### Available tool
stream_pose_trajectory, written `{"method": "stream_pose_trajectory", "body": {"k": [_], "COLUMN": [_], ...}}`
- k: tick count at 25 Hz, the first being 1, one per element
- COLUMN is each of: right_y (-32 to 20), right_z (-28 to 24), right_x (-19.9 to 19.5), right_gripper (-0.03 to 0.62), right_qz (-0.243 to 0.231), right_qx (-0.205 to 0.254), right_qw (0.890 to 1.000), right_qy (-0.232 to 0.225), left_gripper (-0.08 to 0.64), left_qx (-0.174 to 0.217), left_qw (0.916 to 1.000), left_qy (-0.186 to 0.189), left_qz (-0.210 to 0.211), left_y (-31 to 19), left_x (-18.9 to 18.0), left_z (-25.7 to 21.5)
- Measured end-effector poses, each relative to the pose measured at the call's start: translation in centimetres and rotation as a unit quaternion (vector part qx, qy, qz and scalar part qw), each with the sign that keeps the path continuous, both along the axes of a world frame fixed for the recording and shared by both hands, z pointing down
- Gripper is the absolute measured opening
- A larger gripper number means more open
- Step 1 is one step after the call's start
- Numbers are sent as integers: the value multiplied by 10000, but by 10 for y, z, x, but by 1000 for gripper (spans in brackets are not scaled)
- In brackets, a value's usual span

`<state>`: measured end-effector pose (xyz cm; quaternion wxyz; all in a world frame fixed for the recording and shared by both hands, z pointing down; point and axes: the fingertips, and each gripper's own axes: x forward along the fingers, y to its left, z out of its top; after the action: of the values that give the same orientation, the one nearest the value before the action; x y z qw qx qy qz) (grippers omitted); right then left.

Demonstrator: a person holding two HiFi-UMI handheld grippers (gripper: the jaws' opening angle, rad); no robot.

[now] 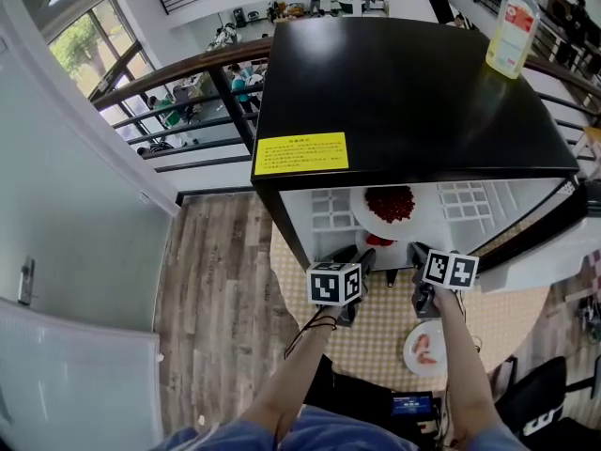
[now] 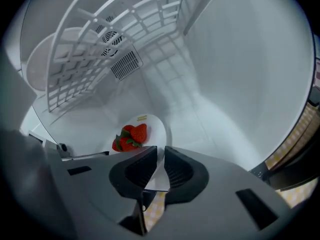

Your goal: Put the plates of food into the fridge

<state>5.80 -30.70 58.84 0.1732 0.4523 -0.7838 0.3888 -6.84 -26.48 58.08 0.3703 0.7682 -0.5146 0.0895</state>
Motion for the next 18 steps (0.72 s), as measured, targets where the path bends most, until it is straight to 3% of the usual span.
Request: {"method": "stream_pose_trajectory", "body": {"k": [7, 11, 14, 18], "right_y": [-3, -2, 1, 10], "right_z": [3, 2, -1, -13], "right_x": [2, -2, 0, 5], "right_gripper": [53, 58, 108, 109], "right_qz": [183, -59, -195, -109], "right_qx": [76, 367, 537, 640], "right_qw": [9997, 9990, 9970, 9974], "right_qy": [-125, 240, 517, 308], "left_gripper": [196, 199, 207, 206], "left_qx": [-214, -210, -154, -19], "left_qw": [9997, 9995, 9991, 9996], "left_qy": [-25, -130, -297, -74], "left_qz": [-72, -188, -254, -275], "left_y": [-6, -5, -1, 13], "left_x": [-1, -4, -9, -11], "left_z": [1, 2, 0, -11]}}
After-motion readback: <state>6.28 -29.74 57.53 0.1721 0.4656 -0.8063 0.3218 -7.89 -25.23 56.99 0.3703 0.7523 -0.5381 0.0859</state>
